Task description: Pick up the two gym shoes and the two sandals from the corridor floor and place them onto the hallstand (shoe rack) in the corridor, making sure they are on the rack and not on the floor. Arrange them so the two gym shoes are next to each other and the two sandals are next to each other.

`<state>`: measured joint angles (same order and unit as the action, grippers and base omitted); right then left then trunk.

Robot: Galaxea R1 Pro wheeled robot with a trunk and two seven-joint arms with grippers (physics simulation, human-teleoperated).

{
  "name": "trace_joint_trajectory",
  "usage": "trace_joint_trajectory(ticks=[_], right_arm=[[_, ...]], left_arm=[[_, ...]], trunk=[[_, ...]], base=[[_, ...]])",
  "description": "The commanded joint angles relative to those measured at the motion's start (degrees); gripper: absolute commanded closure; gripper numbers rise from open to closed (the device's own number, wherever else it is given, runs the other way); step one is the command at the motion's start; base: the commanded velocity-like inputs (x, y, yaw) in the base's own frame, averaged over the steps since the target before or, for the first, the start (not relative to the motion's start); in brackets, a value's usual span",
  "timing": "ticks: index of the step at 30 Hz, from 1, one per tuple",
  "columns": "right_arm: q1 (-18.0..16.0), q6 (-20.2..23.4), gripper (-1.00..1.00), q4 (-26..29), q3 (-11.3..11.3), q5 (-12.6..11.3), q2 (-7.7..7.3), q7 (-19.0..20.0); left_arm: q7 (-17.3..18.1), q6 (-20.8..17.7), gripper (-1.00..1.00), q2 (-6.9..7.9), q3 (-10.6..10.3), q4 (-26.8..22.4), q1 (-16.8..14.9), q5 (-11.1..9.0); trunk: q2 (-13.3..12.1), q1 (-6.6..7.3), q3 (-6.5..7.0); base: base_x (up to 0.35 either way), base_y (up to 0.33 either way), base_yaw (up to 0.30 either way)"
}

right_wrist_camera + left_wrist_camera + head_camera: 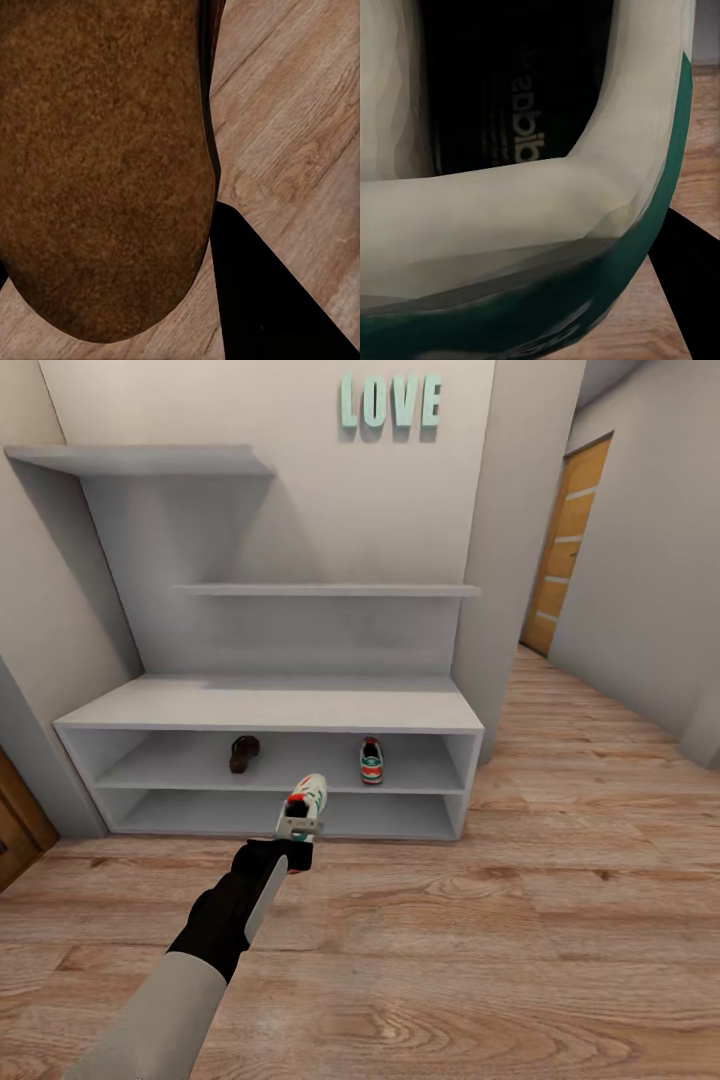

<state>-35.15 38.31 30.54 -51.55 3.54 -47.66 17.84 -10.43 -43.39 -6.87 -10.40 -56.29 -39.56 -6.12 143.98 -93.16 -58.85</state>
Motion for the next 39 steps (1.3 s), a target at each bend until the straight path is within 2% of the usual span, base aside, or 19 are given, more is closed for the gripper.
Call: trace_joint_trajectory(ticks=[1,6,9,19,26,33,39], right_arm=[[-0.1,0.4,1.00,0.0,-0.3,0.2,0.02,0.2],[-0.1,0.4,1.00,0.0,-0.3,0.2,0.02,0.2],[-0.1,0.4,1.00,0.0,-0.3,0.2,0.02,0.2],[-0.1,0.4,1.00,0.0,-0.3,0.2,0.02,0.2],[-0.1,0.4,1.00,0.0,-0.3,0.2,0.02,0.2],[-0.1,0.4,1.00,0.0,-0.3,0.2,0.02,0.2],[-0.1,0.4,1.00,0.0,-0.3,0.2,0.02,0.2]], left_arm=[[-0.5,-0.2,1.00,0.02,-0.1,-0.1,0.0,-0.6],[-0.5,-0.1,1.00,0.01,-0.2,0.1,0.0,-0.5],[-0.5,0.0,1.00,0.08,-0.2,1.9,0.0,-0.5],[-0.5,2.1,1.00,0.02,-0.4,6.7,0.0,-0.5],[-0.5,2.2,1.00,-0.11,-0.6,6.9,0.0,-0.4],[-0.5,2.2,1.00,-0.16,-0.7,6.9,0.0,-0.5],[-0.5,2.2,1.00,-0.18,-0.7,6.9,0.0,-0.5]], trunk=[[0.0,0.01,-0.06],[0.0,0.01,-0.06],[0.0,0.01,-0.06],[0.0,0.01,-0.06],[0.0,0.01,-0.06],[0.0,0.01,-0.06],[0.0,0.01,-0.06]], base=[[0.000,0.000,0.000],[0.000,0.000,0.000],[0.064,0.000,0.000],[0.313,0.000,0.000],[0.292,0.000,0.000],[0.062,-0.006,0.000],[0.247,-0.140,0.000]])
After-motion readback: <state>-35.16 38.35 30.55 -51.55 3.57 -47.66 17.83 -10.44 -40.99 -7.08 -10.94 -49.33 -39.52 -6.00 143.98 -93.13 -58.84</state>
